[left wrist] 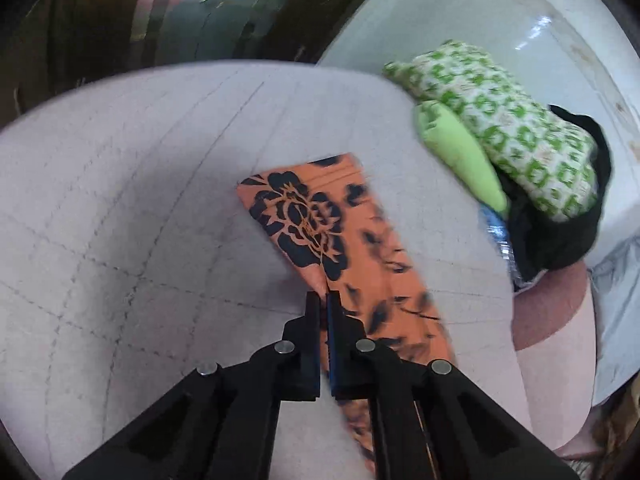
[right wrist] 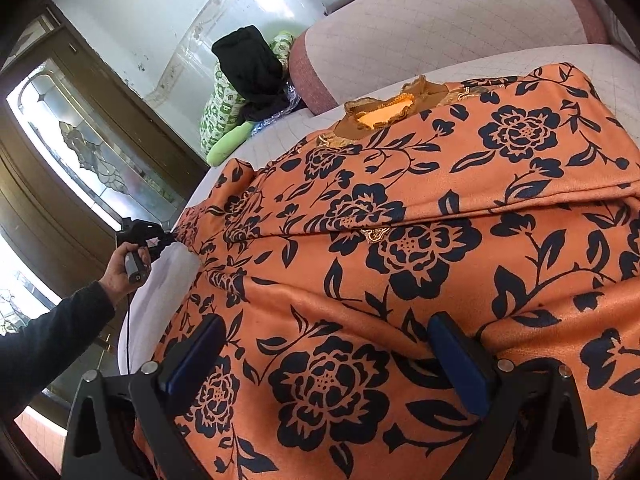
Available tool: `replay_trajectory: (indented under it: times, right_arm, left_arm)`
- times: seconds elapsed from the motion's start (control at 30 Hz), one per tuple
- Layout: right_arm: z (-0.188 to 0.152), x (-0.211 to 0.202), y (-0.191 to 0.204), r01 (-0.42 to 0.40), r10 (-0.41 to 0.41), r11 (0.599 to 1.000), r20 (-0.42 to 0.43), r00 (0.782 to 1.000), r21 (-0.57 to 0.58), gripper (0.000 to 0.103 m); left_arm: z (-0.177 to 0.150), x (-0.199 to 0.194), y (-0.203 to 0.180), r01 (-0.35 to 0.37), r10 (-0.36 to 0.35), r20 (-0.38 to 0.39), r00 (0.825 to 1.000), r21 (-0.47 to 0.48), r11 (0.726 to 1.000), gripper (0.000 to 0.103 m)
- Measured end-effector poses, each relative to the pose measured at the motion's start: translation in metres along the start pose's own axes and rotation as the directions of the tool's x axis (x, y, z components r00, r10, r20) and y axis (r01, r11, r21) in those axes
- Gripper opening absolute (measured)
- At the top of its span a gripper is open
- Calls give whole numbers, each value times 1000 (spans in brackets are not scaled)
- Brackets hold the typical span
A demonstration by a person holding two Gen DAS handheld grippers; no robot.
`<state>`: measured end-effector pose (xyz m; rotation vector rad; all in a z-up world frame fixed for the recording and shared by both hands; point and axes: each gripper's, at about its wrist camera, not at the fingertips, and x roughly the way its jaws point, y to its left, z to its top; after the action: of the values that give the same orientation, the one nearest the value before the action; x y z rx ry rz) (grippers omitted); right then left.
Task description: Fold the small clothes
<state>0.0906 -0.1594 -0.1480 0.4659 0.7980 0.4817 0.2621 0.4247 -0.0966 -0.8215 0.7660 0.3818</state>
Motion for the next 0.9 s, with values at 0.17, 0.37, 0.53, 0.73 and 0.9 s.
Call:
replay_trajectory:
  times: [0.17, 0.37, 0.53, 0.73, 0.9]
  right_arm:
    - [-1, -2, -3, -26, 26, 1000, 17, 1000, 16, 102]
    - [-2, -8, -8, -62, 60, 997, 39, 997, 35, 102]
    - [-2, -11, -11, -83, 81, 995, 51, 995, 47, 102]
    - [-2, -18, -16, -117, 112, 991, 69, 991, 71, 102]
    - [0, -30, -20, -110, 103, 987, 73, 992, 114, 102]
  left_arm:
    - [-35, -75, -99, 109, -145, 90, 985, 322, 941, 2]
    - [-163, -168, -242, 350, -439, -37, 898, 666, 659, 2]
    - [-308, -172, -323, 470, -445, -274, 853, 774, 424, 9]
    - [-394, -108, -302, 381, -177, -339, 924, 856, 350, 71]
    - [-343, -114, -248, 270, -166, -215, 962, 818, 508, 73]
